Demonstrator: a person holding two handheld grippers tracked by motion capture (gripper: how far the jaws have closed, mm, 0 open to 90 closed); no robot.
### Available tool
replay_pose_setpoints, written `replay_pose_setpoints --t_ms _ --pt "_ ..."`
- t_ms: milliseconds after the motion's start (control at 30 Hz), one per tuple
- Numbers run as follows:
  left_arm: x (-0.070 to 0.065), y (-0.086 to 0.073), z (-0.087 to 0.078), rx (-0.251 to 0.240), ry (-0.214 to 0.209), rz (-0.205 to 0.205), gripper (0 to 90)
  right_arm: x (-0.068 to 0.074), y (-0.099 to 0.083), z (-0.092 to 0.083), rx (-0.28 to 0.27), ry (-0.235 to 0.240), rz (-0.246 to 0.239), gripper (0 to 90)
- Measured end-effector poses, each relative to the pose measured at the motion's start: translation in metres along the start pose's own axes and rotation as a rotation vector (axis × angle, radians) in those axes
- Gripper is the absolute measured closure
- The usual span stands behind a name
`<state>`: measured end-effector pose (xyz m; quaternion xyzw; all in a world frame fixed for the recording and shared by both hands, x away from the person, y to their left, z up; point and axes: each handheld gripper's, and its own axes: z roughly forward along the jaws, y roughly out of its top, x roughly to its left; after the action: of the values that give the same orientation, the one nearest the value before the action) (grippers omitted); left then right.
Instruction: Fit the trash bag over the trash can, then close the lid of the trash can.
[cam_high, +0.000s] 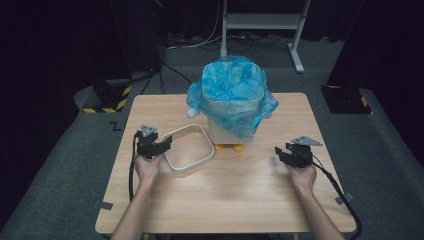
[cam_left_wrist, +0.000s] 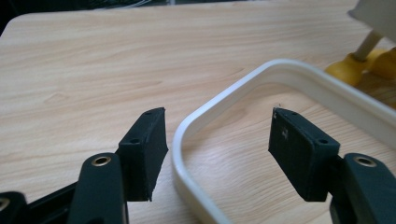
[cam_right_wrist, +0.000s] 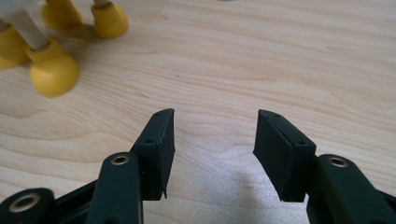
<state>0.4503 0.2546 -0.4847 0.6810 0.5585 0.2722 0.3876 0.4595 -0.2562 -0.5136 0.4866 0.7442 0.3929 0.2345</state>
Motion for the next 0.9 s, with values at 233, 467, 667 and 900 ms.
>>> replay_pose_setpoints --t_ms 233,467,667,900 --pt "0.003 -0.007 0.011 0.027 0.036 -0.005 37.4 -0.001 -0.003 0.010 0.027 -0.012 -0.007 46.7" --pt "0.007 -0.011 0.020 0.029 0.057 -0.016 38.8 -0.002 0.001 0.017 0.089 -0.009 -0.013 42.9" --pt "0.007 -0.014 0.027 0.034 0.062 -0.023 40.6 0.000 0.002 0.019 0.097 -0.013 -0.043 40.7" --pt "0.008 -0.018 0.032 0.035 0.072 -0.010 45.5 -0.001 0.002 0.020 0.100 -0.010 -0.050 38.4"
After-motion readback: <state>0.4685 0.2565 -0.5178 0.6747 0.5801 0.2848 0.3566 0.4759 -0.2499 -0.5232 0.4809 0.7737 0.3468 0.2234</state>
